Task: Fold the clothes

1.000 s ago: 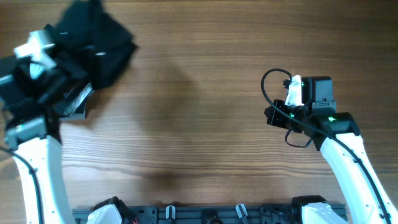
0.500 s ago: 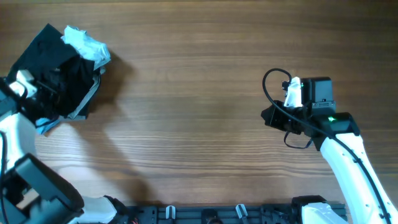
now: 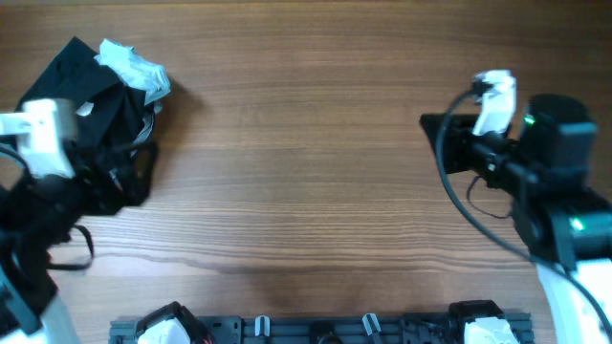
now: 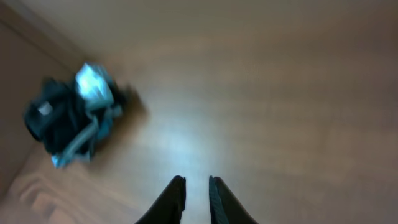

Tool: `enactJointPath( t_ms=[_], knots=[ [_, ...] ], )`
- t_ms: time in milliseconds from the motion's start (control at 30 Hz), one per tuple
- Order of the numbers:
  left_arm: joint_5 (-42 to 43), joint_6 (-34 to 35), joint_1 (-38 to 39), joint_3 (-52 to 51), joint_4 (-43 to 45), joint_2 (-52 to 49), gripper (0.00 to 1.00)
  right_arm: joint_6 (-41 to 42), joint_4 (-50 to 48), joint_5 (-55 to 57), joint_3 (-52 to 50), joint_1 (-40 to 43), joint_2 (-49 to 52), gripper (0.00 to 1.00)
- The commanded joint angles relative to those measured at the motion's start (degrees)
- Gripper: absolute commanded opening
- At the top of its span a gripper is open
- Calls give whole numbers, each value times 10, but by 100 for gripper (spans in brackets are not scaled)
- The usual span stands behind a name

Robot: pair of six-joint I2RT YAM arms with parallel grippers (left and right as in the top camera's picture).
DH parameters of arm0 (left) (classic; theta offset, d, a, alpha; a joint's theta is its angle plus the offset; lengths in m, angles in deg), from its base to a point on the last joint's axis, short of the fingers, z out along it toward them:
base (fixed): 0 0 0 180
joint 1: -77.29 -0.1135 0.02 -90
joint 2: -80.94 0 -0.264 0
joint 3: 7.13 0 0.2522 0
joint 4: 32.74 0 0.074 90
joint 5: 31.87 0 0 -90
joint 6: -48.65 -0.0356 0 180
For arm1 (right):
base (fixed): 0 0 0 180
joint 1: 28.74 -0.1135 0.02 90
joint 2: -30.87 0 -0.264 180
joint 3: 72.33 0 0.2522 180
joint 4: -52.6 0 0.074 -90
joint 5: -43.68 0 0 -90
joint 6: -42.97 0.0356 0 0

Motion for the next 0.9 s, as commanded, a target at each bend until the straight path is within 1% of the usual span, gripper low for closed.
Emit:
enactJointPath(
  t_ms=[0, 33, 67, 100, 233, 300, 367, 400, 433, 467, 567, 600, 633, 667, 767, 867],
  knots=[
    [-136, -31, 92, 7, -11, 75, 100, -25, -5, 27, 43, 1, -58, 46],
    [-154, -20, 100, 7, -12, 91, 100, -25, -7, 27, 43, 1, -73, 60],
    [-159, -17, 107, 7, -20, 113, 100, -25, -7, 27, 43, 1, -88, 90],
    [-160, -17, 110, 7, -27, 129, 100, -25, -6, 27, 43, 1, -99, 100],
    [-158, -17, 110, 7, -30, 179, 100, -25, -6, 27, 43, 1, -108, 100],
    [-158, -17, 110, 7, -30, 194, 100, 0, 6, 25, 43, 1, -104, 100],
    [-158, -17, 110, 7, -30, 200, 100, 104, 12, 25, 43, 1, -99, 100],
    [-158, -17, 110, 7, -30, 200, 100, 193, 15, 31, 43, 1, -94, 100],
    [-158, -17, 110, 7, -30, 200, 100, 188, 21, 73, 43, 2, -93, 100],
    [-158, -17, 110, 7, -30, 199, 100, 186, 47, 95, 43, 2, -92, 100],
    [-158, -17, 110, 7, -30, 199, 100, 183, 44, 140, 43, 2, -98, 100],
    [-158, -17, 110, 7, -30, 199, 100, 150, 29, 158, 43, 2, -103, 100],
    [-158, -17, 110, 7, -30, 199, 100, 75, 7, 158, 43, 2, -109, 100],
    [-158, -17, 110, 7, -30, 199, 100, 33, 0, 158, 43, 2, -112, 100],
    [-158, -17, 110, 7, -30, 199, 100, -59, 0, 158, 36, 2, -119, 100],
    [-158, -17, 110, 7, -30, 199, 100, -120, -18, 162, -19, 2, -181, 100]
  ],
)
